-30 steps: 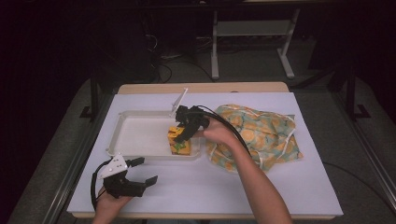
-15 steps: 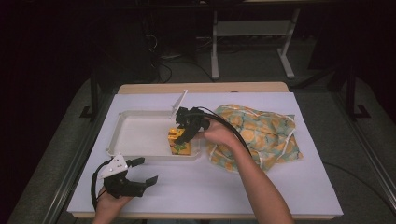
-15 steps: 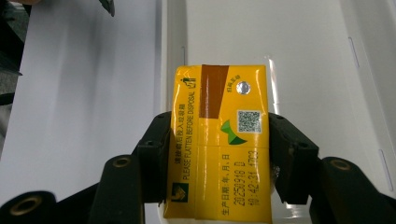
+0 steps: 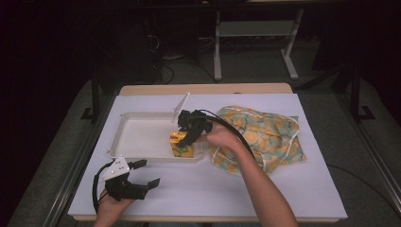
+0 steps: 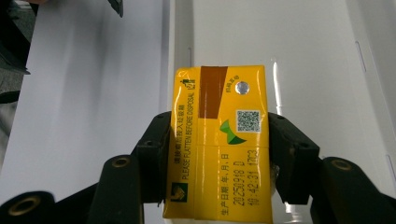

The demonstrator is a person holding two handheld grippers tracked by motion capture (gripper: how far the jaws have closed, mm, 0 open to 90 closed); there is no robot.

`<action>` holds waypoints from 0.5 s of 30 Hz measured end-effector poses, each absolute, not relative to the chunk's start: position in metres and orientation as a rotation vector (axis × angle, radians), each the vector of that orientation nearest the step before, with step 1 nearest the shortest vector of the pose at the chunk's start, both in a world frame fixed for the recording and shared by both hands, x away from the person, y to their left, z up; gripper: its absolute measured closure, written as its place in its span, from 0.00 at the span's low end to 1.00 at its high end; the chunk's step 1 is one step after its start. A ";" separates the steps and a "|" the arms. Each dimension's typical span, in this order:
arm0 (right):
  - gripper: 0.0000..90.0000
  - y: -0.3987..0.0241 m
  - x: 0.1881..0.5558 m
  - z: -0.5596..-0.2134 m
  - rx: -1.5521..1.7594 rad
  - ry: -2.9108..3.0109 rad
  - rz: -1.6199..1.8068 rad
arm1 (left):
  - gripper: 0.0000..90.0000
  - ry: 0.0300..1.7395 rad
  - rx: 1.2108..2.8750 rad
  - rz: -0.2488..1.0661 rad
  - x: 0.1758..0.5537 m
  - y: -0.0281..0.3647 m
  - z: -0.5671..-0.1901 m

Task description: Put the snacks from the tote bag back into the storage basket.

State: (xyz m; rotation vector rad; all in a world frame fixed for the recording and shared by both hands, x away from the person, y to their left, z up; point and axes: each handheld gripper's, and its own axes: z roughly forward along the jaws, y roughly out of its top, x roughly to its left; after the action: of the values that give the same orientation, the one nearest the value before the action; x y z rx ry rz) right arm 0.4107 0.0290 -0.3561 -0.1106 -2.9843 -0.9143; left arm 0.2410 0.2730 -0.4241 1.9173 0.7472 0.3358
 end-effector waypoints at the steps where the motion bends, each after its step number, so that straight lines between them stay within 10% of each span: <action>1: 0.51 0.029 0.410 -0.356 -0.116 -2.981 -0.913 | 0.15 0.748 1.916 0.336 0.241 0.273 -0.424; 15: 0.45 0.026 0.409 -0.353 -0.158 -2.979 -0.906 | 0.15 0.744 1.921 0.338 0.241 0.272 -0.424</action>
State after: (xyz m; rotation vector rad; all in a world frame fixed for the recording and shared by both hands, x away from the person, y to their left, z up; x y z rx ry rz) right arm 0.4089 0.0262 -0.3533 -0.1578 -2.9788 -0.9064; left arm 0.2411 0.2724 -0.4241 1.9212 0.7443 0.3379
